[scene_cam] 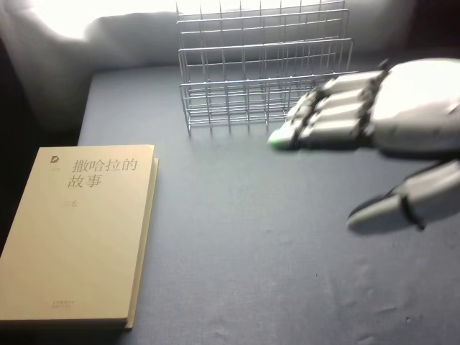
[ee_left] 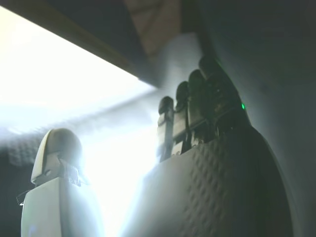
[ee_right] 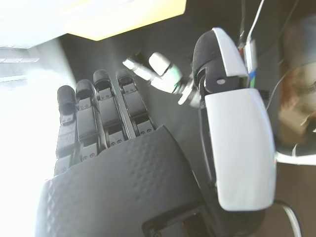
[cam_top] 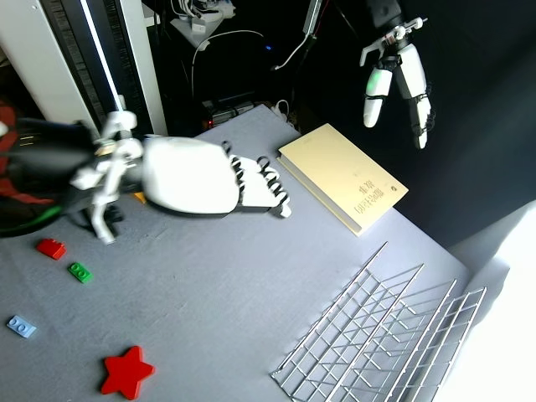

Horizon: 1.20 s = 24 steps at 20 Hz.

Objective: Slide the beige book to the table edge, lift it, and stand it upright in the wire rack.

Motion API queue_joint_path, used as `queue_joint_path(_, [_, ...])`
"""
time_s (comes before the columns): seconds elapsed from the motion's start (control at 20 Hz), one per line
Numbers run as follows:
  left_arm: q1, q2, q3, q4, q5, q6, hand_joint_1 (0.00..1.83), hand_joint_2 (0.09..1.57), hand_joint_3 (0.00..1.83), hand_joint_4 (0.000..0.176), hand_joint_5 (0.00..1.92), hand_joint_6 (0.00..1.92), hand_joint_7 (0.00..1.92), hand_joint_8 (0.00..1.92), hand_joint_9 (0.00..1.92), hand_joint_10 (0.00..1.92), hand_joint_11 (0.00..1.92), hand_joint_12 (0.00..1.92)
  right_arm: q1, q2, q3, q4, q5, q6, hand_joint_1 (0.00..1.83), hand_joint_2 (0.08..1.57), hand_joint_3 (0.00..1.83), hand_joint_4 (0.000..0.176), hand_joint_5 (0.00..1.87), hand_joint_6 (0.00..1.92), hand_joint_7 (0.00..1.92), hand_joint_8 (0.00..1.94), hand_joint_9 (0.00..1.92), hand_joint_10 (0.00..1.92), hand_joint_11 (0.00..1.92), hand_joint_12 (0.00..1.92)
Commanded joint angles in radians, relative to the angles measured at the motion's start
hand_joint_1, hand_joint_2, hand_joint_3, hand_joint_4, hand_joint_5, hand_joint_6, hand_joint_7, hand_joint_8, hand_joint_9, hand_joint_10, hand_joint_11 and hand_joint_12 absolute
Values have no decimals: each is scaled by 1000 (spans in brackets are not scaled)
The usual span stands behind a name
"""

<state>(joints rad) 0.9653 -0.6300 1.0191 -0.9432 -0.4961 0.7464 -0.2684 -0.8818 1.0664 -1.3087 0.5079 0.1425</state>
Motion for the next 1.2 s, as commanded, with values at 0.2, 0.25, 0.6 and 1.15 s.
queue_joint_path(0.2, [119, -48, 18, 57, -168, -285, 534, 1023, 0, 79, 112, 0, 137, 2, 159, 7, 0, 663, -69, 18, -1, 389, 248, -183, 120, 1162, 2, 0, 72, 0, 137, 2, 138, 1, 0, 401])
queue_joint_path(0.25, [133, -57, 22, 68, -167, -320, 524, 1030, 0, 81, 83, 0, 115, 1, 148, 2, 0, 600, -93, 7, -1, 462, 237, -218, 139, 1160, 1, 0, 72, 2, 136, 3, 137, 2, 0, 393])
queue_joint_path(0.6, [173, -121, 88, 138, -49, -472, 619, 1000, 0, 64, 115, 10, 140, 7, 178, 16, 0, 608, -143, -55, 0, 630, 214, -309, 158, 1147, 1, 0, 87, 0, 138, 0, 163, 1, 0, 545])
queue_joint_path(1.15, [108, -200, 211, 256, 52, -574, 647, 977, 0, 59, 160, 10, 161, 2, 208, 8, 0, 672, -133, -54, -1, 630, 249, -303, 144, 1150, 1, 0, 128, 0, 137, 1, 135, 0, 0, 515])
